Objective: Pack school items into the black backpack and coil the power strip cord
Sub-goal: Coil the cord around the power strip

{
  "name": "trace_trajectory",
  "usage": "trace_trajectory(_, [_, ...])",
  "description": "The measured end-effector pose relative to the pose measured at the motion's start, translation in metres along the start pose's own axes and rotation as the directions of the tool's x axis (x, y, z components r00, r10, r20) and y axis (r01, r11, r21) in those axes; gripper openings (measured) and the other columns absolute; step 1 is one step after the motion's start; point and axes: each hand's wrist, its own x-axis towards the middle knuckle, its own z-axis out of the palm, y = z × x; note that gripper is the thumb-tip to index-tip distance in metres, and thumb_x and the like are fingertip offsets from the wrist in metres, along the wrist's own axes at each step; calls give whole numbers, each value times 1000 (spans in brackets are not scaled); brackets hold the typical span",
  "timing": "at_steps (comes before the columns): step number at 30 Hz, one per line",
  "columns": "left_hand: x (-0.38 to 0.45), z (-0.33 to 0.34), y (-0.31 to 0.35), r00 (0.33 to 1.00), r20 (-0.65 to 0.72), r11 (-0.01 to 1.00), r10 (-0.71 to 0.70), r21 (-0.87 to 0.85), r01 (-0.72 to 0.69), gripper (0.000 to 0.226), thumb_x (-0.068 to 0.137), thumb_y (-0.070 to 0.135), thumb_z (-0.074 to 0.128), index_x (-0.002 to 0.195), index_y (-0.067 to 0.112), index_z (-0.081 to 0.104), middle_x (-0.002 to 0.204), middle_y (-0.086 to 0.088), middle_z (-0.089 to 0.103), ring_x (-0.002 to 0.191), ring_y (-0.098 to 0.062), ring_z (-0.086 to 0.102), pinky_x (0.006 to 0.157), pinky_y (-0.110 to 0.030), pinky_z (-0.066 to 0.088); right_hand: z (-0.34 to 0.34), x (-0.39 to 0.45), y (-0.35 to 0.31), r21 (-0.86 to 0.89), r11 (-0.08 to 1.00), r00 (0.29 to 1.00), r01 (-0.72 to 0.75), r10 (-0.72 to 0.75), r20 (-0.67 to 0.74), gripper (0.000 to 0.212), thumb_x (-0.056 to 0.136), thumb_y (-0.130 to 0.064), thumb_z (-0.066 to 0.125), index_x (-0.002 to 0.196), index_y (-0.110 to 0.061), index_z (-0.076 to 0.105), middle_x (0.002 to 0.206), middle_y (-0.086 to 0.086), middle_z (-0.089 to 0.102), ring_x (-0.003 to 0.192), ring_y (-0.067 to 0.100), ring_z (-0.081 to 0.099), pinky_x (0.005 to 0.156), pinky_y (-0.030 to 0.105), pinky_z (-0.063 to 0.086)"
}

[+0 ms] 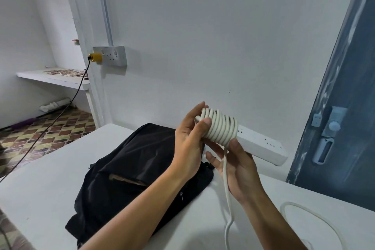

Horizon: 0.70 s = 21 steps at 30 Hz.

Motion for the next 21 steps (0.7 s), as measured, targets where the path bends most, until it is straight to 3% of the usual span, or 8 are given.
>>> trace_trajectory(2, [0,-2,-2,1000,28,999,-8,31,7,60,68,28,77,124,23,59,115,-9,61,104,-23,63,92,-43,53,-1,-1,3,-45,999,999,12,-14,-42,105,45,-48,91,135,-11,50,131,11,60,119,25,59,77,32,55])
trace_trajectory(6, [3,-8,1,995,63,996,-73,-55,76,71,61,16,80,128,16,57,111,-13,64,101,-26,66,85,-38,55,-2,1,4,-179,970,982,162,-176,-63,78,36,-50,92,107,-29,68,110,-4,70,100,13,66,75,31,51])
trace_trajectory(9, [6,-12,3,994,26,983,-107,-144,110,69,58,12,79,124,11,59,106,-13,66,96,-27,67,76,-35,56,-5,2,5,-268,939,972,215,-233,-39,85,40,-41,93,117,-20,62,113,0,70,106,17,65,79,28,54])
trace_trajectory(11, [9,-16,3,993,-2,976,-121,-184,119,67,55,13,77,120,12,61,102,-13,67,93,-27,67,75,-38,57,-10,1,3,-307,921,970,238,-241,31,81,54,-24,89,127,-14,55,124,4,65,117,23,60,88,31,52])
trace_trajectory(15, [17,-31,7,990,-45,974,-132,-193,121,64,54,14,75,117,13,62,102,-13,67,95,-30,64,85,-44,51,-31,-1,-5,-333,932,978,142,-80,192,96,55,-17,87,140,-19,43,129,-1,61,116,19,59,99,44,48])
trace_trajectory(17, [22,-42,12,989,-71,976,-133,-184,118,66,53,14,75,117,14,62,104,-13,66,96,-30,64,86,-45,50,-47,-3,-16,-293,954,971,57,15,237,99,47,-17,93,136,-24,50,128,2,61,112,21,60,100,48,45])
trace_trajectory(19, [24,-53,18,989,-72,981,-127,-159,115,68,52,14,74,119,13,61,102,-12,66,92,-27,65,81,-42,53,-63,-4,-29,-162,986,961,-47,89,261,86,48,-3,88,127,-23,61,132,10,58,117,28,58,99,53,45])
trace_trajectory(21, [24,-63,23,993,-39,987,-113,-121,108,67,53,12,74,119,12,61,101,-13,66,89,-25,66,78,-38,56,-74,-2,-45,-30,998,986,-59,63,156,60,62,5,68,116,-19,67,131,17,56,119,34,57,94,53,49])
